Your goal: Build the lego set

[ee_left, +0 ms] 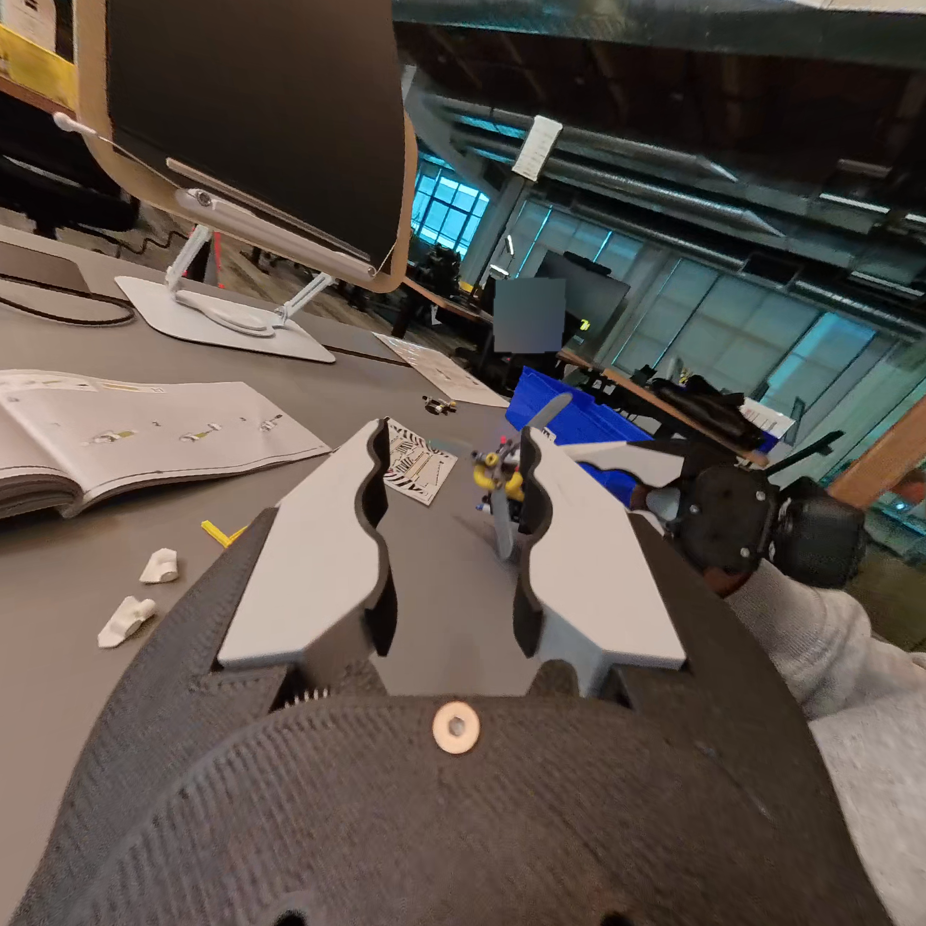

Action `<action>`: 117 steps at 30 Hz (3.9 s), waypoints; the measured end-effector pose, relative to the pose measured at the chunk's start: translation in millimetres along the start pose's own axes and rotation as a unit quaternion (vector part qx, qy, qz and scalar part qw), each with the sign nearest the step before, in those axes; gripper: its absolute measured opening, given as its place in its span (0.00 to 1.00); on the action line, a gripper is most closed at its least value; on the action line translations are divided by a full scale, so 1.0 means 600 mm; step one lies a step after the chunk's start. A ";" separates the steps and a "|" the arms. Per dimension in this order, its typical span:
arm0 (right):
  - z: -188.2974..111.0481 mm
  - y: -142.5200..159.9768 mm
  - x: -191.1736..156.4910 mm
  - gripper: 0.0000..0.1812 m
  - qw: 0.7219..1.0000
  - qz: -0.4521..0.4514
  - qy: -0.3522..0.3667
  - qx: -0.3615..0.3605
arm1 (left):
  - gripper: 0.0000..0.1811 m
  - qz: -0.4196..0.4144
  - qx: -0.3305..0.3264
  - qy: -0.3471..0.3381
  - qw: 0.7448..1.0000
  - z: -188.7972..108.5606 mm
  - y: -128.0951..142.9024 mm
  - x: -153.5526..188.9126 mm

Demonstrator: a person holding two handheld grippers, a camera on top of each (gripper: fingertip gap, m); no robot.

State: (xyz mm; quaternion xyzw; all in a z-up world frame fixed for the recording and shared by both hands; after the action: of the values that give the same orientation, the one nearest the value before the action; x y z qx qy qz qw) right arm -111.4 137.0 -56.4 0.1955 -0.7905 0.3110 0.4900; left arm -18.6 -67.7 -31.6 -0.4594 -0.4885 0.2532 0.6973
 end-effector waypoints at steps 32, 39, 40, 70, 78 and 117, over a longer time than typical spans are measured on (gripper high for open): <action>-0.072 -0.039 -0.042 0.14 0.995 0.055 -0.070 -0.046 | 0.39 -0.144 -0.196 0.137 0.960 0.054 0.123 0.065; -0.088 -0.034 -0.026 0.14 0.993 0.087 -0.073 -0.031 | 0.11 -0.112 -0.222 0.102 0.963 0.077 0.148 0.073; -0.090 -0.033 -0.027 0.14 0.994 0.080 -0.072 -0.033 | 0.08 -0.118 -0.220 0.107 0.962 0.079 0.148 0.073; -0.124 0.121 -0.035 0.42 0.896 0.402 -0.187 -0.020 | 0.17 -0.147 -0.188 0.086 0.967 0.065 0.134 0.051; -0.082 0.166 -0.034 0.43 0.872 0.433 -0.225 -0.045 | 0.17 -0.144 -0.147 0.068 0.976 0.047 0.110 0.031; -0.113 0.207 -0.054 0.35 0.787 0.597 0.084 -0.133 | 0.00 0.107 0.066 -0.067 0.990 0.093 -0.164 -0.193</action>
State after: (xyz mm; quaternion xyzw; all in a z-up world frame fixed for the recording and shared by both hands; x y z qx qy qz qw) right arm -129.1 274.2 -100.7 -0.4094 -0.7386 0.4487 0.2926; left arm -124.9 -182.7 9.5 -0.4435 -0.4646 0.3884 0.6607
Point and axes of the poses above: each gripper's, where its closed fingertips meet, z out along the fingers, y out of its underside, x = y × z across the jaws, the point moved 7 cm from there along -z, back along the fingers, and after that the axes turned 1 degree about -x, right-handed, at the moved point
